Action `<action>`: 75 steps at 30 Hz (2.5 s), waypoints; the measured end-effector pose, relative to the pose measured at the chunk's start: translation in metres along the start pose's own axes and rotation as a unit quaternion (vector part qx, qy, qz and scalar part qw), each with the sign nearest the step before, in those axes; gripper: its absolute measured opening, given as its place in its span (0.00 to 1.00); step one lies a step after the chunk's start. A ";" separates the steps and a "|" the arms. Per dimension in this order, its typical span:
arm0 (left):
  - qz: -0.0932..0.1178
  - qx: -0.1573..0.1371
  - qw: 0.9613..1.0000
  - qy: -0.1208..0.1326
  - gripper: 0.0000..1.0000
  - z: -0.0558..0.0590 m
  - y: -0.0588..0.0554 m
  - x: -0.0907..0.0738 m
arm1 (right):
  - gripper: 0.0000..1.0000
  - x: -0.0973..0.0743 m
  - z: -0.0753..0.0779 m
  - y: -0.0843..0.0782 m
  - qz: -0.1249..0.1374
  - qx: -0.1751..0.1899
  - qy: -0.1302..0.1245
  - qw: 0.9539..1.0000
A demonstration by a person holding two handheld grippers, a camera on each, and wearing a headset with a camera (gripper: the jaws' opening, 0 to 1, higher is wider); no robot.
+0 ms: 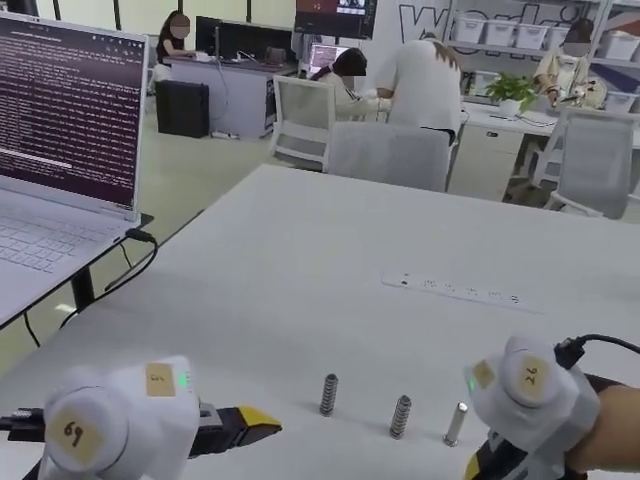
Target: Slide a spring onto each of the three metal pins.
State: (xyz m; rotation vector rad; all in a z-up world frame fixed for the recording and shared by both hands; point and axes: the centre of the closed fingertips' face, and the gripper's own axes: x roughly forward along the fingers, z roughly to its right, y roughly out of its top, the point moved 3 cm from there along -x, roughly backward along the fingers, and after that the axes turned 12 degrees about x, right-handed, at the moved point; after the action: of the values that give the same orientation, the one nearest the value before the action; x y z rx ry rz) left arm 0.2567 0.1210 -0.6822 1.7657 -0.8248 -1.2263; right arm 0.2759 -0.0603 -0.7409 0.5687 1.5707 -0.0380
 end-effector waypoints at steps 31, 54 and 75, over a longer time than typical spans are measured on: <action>0.002 0.065 0.996 -0.061 0.42 0.007 0.025 0.023 | 0.08 -0.042 -0.057 0.089 0.014 -0.064 0.012 0.998; -0.126 0.234 0.963 -0.043 0.13 0.012 0.008 0.057 | 0.08 -0.025 -0.046 0.081 -0.055 -0.019 -0.017 0.998; -0.133 0.249 0.959 -0.034 0.02 0.014 0.007 0.062 | 0.08 -0.024 -0.052 0.088 -0.047 0.020 -0.010 0.999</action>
State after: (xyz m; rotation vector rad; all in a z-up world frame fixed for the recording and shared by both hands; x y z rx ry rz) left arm 0.2626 0.0615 -0.7038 2.3107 -1.0278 -1.3361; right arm 0.2603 0.0277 -0.6855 0.5242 1.5782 -0.1452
